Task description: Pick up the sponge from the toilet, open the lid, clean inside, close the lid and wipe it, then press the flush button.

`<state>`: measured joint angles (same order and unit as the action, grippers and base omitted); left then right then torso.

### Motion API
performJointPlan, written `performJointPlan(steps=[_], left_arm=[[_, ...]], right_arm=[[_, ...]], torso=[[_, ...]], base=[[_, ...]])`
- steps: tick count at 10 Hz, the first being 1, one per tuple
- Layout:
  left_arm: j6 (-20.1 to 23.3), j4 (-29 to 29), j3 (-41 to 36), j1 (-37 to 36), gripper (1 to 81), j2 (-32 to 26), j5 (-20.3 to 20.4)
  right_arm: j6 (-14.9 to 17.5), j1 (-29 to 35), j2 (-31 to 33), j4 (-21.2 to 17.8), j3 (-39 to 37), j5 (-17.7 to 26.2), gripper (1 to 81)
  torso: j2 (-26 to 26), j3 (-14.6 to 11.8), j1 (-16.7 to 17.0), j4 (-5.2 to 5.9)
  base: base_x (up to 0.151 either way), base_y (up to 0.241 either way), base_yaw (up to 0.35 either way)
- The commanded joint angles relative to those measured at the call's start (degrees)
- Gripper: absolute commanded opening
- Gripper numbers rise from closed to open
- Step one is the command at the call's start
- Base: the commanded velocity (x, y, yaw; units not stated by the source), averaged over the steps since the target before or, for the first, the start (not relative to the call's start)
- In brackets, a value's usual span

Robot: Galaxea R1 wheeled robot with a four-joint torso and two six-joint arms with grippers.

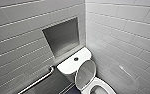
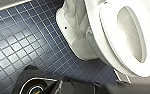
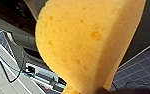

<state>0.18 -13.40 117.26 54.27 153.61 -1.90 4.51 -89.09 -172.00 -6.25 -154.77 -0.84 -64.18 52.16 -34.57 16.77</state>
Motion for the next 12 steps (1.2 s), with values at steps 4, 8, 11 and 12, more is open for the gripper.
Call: performJointPlan(steps=[4, 8, 11, 12], left_arm=[[0.26, -14.34, -4.06, -13.24, 81.1, -1.11, -2.40], [0.26, -21.93, -4.06, -18.71, 81.1, -1.55, -2.23], [0.26, -24.31, -3.79, -21.44, 81.1, -0.50, -2.05], [0.26, -24.31, -3.36, -22.57, 81.1, 0.55, -1.97]], right_arm=[[0.59, -4.56, 17.68, 2.47, 33.24, -5.90, 1.0], [0.59, -5.79, 19.91, 3.61, 37.80, -8.28, 1.0], [0.41, -6.41, 23.24, 4.76, 44.11, -9.17, 1.0], [0.32, -6.85, 25.00, 4.67, 47.20, -10.40, 1.0]], torso=[[0.00, 0.00, 0.00, 0.00], [0.02, 0.02, 0.00, -0.02], [0.05, 0.02, 0.00, -0.02], [0.05, 0.02, 0.00, -0.02]], base=[[0.000, 0.000, 0.000], [0.000, 0.000, 0.000], [0.000, 0.000, 0.000], [0.000, 0.000, 0.000]])
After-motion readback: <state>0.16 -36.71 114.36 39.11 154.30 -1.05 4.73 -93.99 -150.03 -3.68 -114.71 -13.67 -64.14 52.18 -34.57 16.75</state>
